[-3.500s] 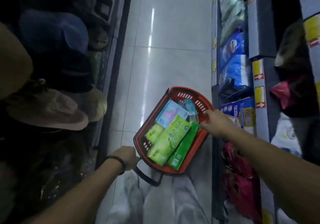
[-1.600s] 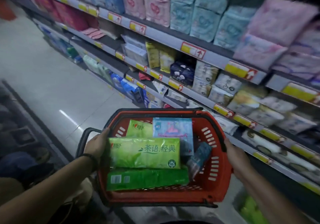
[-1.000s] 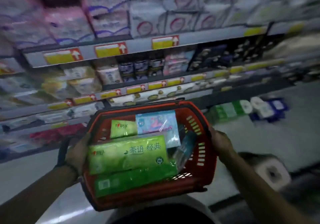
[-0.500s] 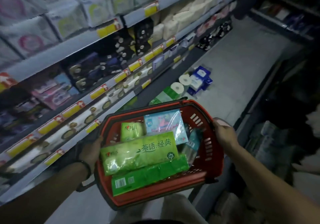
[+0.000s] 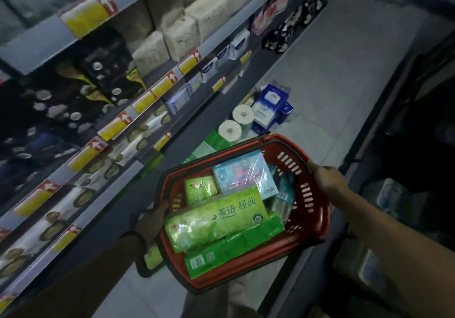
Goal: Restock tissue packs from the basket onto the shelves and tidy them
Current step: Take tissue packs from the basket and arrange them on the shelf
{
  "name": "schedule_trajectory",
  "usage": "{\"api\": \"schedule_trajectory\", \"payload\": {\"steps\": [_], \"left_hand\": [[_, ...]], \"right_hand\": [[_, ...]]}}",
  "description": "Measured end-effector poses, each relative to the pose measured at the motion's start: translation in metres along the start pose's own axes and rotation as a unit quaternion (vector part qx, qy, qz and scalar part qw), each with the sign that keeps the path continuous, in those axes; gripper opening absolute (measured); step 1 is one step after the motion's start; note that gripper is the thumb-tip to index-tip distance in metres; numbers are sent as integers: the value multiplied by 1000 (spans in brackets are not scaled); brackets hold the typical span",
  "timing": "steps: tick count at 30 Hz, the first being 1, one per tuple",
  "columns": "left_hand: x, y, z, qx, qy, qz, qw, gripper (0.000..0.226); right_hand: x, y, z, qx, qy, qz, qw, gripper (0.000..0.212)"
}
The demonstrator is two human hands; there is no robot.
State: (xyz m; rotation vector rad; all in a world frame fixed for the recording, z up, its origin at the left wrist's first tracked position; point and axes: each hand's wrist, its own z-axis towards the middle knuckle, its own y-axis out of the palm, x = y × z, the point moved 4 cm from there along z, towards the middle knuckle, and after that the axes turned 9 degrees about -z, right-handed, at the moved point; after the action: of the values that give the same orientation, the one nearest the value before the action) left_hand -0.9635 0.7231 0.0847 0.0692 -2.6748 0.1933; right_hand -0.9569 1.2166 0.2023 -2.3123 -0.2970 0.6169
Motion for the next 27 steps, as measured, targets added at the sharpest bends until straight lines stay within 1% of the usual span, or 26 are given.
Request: {"api": "schedule_trajectory", "payload": {"steps": [1,4,6,9,11,14,16,18,20,21,23,24,25,26,27], "left_hand": [[3,12,17,-6,5,-11,1000,58],[9,53,59,-12,-28,-37,999,57],[11,84,73,-21,-47,-64,997,48],[9,126,101,-25,-89,-93,991,44],[5,151,131,-36,-98,-111,988,41],[-1,183,171,-33,-107,-124,986,35],[-8,204,201,-23,-119,-120,985,32],[-14,215,225,-17,-113,-123,986,29],[-21,223,248,-17,-101,-122,987,28],[-23,227,256,-6,-110,-122,986,27],[-25,232,269,-5,-102,-128,986,19],[-25,234,275,-20,-96,-120,988,19],[-25,237,279,-29,-92,-114,989,24],[-22,239,278,-40,-86,-97,991,28],[-20,240,276,-52,-79,-71,993,28]], "right_hand": [[-8,1,19,-10,1,-7,1000,57],[-29,12,90,-26,9,3,1000,46],[-42,29,142,-43,13,-9,999,41],[-59,53,209,-52,19,0,998,38],[-66,75,254,-67,12,1,998,36],[-68,108,314,-114,-2,7,993,36],[-61,125,352,-135,-4,-1,991,41],[-54,138,381,-141,-15,-7,990,47],[-49,148,396,-158,-32,-14,987,40],[-44,153,407,-164,-34,-17,986,38],[-37,162,417,-178,-30,-18,983,36],[-36,164,419,-181,-38,-14,983,35],[-35,165,422,-176,-37,-11,984,36],[-33,166,425,-177,-37,-15,983,43],[-29,168,429,-170,-34,-29,984,60]]}}
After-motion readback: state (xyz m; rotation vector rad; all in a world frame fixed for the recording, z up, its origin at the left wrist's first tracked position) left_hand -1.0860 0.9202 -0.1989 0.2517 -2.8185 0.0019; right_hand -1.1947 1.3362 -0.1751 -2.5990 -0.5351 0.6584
